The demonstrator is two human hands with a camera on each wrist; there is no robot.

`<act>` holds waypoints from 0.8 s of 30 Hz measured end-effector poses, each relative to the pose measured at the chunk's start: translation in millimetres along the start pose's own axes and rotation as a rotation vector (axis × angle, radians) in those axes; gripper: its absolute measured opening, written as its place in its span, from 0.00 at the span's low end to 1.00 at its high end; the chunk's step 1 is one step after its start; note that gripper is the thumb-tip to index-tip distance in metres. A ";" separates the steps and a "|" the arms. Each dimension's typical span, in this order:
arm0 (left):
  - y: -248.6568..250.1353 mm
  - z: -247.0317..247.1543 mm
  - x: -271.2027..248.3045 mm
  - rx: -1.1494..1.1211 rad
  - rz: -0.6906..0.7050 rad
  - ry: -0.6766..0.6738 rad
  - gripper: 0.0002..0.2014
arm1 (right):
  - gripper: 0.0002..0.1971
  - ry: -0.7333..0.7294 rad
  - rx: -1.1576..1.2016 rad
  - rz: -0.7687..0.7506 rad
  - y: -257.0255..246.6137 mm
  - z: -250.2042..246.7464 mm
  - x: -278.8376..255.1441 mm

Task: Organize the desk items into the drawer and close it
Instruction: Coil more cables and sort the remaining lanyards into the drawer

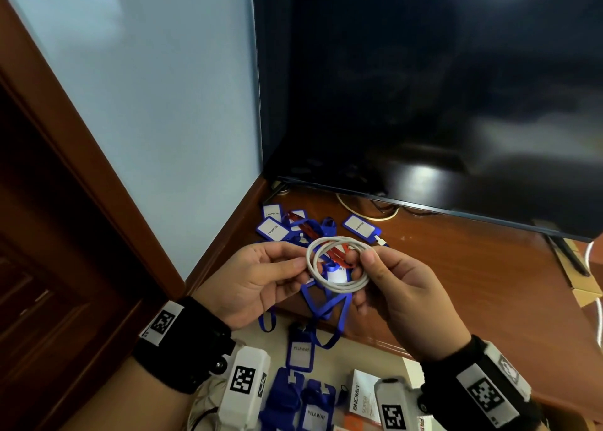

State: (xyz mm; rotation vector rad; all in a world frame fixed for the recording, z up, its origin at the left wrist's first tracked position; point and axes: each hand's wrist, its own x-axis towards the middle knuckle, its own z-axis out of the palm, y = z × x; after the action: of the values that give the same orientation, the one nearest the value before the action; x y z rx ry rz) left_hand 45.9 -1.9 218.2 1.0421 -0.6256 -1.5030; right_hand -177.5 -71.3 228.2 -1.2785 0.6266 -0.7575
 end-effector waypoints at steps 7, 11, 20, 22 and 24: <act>1.5 -4.8 -1.4 0.352 0.201 0.115 0.24 | 0.12 0.031 -0.208 -0.040 -2.3 -3.1 -4.7; 0.4 -6.2 2.1 0.635 0.223 0.128 0.16 | 0.11 0.039 -0.292 -0.042 3.8 1.7 -4.8; -12.2 12.2 5.2 0.509 0.276 0.198 0.32 | 0.07 0.160 -0.517 -0.269 3.7 8.5 -1.1; -13.5 19.3 2.4 0.696 0.359 0.169 0.35 | 0.08 0.167 -0.528 -0.304 0.2 9.2 -1.5; -13.6 23.6 1.1 0.723 0.436 0.154 0.23 | 0.08 0.161 -0.493 -0.317 -4.0 10.7 -4.2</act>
State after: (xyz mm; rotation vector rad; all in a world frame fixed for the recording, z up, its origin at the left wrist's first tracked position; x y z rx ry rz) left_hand 18.7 -3.9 217.3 1.4263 -1.2431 -0.8057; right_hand -172.3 -62.0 234.2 -1.8100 0.7806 -1.0122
